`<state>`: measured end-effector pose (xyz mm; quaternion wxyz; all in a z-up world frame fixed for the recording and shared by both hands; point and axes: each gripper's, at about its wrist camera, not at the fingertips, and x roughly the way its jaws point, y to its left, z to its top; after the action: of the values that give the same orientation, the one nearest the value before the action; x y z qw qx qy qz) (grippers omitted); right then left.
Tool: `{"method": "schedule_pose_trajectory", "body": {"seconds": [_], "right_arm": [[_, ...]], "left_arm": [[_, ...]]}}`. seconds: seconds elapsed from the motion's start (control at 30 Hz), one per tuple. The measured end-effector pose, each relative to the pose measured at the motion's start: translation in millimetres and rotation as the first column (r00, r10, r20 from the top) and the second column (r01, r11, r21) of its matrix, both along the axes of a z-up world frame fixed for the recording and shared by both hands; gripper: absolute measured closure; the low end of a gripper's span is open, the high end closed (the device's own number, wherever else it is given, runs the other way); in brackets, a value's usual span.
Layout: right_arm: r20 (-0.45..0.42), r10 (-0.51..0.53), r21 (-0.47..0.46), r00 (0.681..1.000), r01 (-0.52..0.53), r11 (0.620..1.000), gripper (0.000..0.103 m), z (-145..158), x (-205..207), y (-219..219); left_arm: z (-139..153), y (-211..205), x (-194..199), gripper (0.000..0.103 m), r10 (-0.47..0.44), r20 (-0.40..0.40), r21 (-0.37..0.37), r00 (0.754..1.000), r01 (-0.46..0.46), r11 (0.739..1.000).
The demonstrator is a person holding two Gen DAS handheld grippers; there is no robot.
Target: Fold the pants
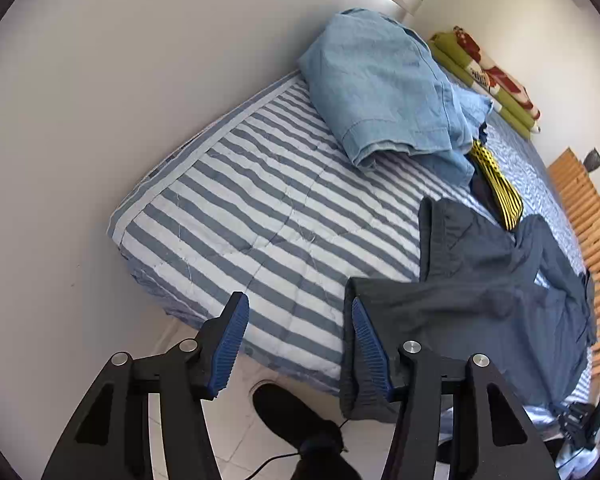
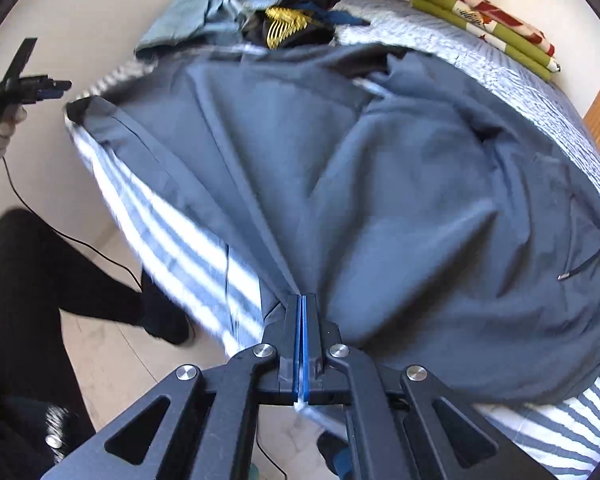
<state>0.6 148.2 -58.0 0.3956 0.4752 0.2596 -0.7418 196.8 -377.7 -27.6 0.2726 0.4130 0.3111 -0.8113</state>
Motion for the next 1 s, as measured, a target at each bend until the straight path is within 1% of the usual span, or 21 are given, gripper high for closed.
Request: {"method": "schedule_pose_trajectory", "body": {"seconds": [0.07, 0.13, 0.2, 0.23, 0.27, 0.3, 0.33, 0.37, 0.47, 0.5, 0.53, 0.57, 0.6, 0.63, 0.67, 0.73, 0.77, 0.83, 0.87, 0.93, 1.0], "right_arm": [[0.015, 0.002, 0.003, 1.000, -0.002, 1.000, 0.103, 1.5, 0.0, 2.0], [0.030, 0.001, -0.007, 1.000, -0.001, 1.000, 0.102, 9.5, -2.8, 2.4], [0.062, 0.011, -0.039, 0.998, -0.009, 0.999, 0.099, 19.9, -5.8, 2.6], [0.064, 0.012, -0.059, 0.998, -0.008, 0.998, 0.098, 26.5, -7.0, 3.0], [0.058, 0.009, -0.078, 0.998, -0.004, 0.997, 0.094, 31.9, -8.4, 3.4], [0.056, 0.007, -0.102, 0.998, -0.001, 0.995, 0.089, 37.6, -10.5, 4.3], [0.059, 0.003, -0.125, 0.998, 0.004, 0.992, 0.088, 43.2, -13.1, 6.0], [0.061, -0.010, -0.142, 0.998, 0.019, 0.990, 0.085, 47.7, -15.8, 8.2], [0.074, -0.065, -0.168, 0.995, 0.076, 0.983, 0.084, 52.9, -27.7, 14.1], [0.074, -0.084, -0.177, 0.994, 0.096, 0.980, 0.084, 53.8, -31.7, 15.9], [0.078, -0.108, -0.185, 0.991, 0.121, 0.975, 0.084, 53.3, -37.5, 19.8], [0.087, -0.128, -0.191, 0.988, 0.143, 0.971, 0.084, 52.7, -43.4, 22.6], [0.100, -0.146, -0.196, 0.984, 0.163, 0.967, 0.084, 51.1, -49.5, 25.7], [0.111, -0.163, -0.197, 0.980, 0.182, 0.963, 0.084, 48.7, -55.6, 28.8], [0.117, -0.176, -0.195, 0.977, 0.197, 0.961, 0.084, 46.4, -61.6, 31.6], [0.116, -0.194, -0.187, 0.974, 0.213, 0.959, 0.084, 42.6, -71.7, 34.7], [0.116, -0.202, -0.186, 0.973, 0.221, 0.957, 0.084, 41.4, -76.2, 35.4], [0.133, -0.206, -0.197, 0.970, 0.229, 0.953, 0.084, 40.4, -83.8, 36.4], [0.141, -0.208, -0.205, 0.968, 0.234, 0.950, 0.084, 40.8, -87.5, 36.6], [0.140, -0.210, -0.217, 0.968, 0.237, 0.947, 0.084, 41.7, -93.7, 35.3], [0.128, -0.208, -0.221, 0.970, 0.232, 0.947, 0.084, 41.3, -98.0, 30.8]], "left_arm": [[7.7, -1.5, -18.4, 0.046, -0.023, -0.030, 0.001, 0.999, 0.023, 1.000], [12.5, 3.2, -49.1, 0.045, -0.080, -0.046, 0.009, 0.996, 0.080, 0.997], [8.0, 11.3, -82.0, 0.044, -0.121, -0.033, 0.019, 0.992, 0.121, 0.992], [3.2, 14.1, -101.9, 0.042, -0.135, -0.018, 0.019, 0.991, 0.135, 0.991], [-2.6, 15.9, -123.0, 0.038, -0.149, 0.001, 0.026, 0.989, 0.149, 0.988], [-11.1, 17.1, -140.5, 0.037, -0.157, 0.022, 0.033, 0.987, 0.157, 0.987], [-20.7, 18.7, -157.9, 0.035, -0.156, 0.038, 0.038, 0.987, 0.154, 0.987], [-29.5, 20.1, -171.7, 0.035, -0.161, 0.052, 0.055, 0.986, 0.158, 0.986], [-55.8, 21.2, -203.8, 0.036, -0.157, 0.089, 0.093, 0.984, 0.149, 0.985], [-61.7, 23.7, -209.8, 0.042, -0.156, 0.111, 0.088, 0.982, 0.146, 0.985], [-61.0, 30.9, -216.7, 0.063, -0.157, 0.150, 0.014, 0.976, 0.157, 0.988], [-58.4, 37.1, -222.6, 0.082, -0.186, 0.167, -0.018, 0.968, 0.191, 0.981], [-53.1, 39.6, -225.5, 0.083, -0.185, 0.169, -0.036, 0.968, 0.194, 0.980], [-42.4, 39.4, -226.2, 0.095, -0.171, 0.153, -0.059, 0.973, 0.182, 0.982], [-29.9, 37.8, -225.2, 0.097, -0.154, 0.132, -0.076, 0.979, 0.165, 0.983], [8.9, 31.4, -218.7, 0.097, -0.132, 0.045, -0.109, 0.990, 0.137, 0.985], [30.5, 28.1, -214.0, 0.097, -0.115, 0.015, -0.142, 0.993, 0.116, 0.983], [80.1, 20.8, -202.4, 0.097, -0.104, -0.047, -0.213, 0.994, 0.091, 0.973], [100.2, 17.5, -198.2, 0.097, -0.097, -0.072, -0.234, 0.993, 0.078, 0.969], [131.2, 15.6, -193.8, 0.097, -0.095, -0.082, -0.270, 0.992, 0.069, 0.960], [161.1, 17.6, -191.9, 0.097, -0.119, -0.101, -0.322, 0.988, 0.081, 0.943]]}}
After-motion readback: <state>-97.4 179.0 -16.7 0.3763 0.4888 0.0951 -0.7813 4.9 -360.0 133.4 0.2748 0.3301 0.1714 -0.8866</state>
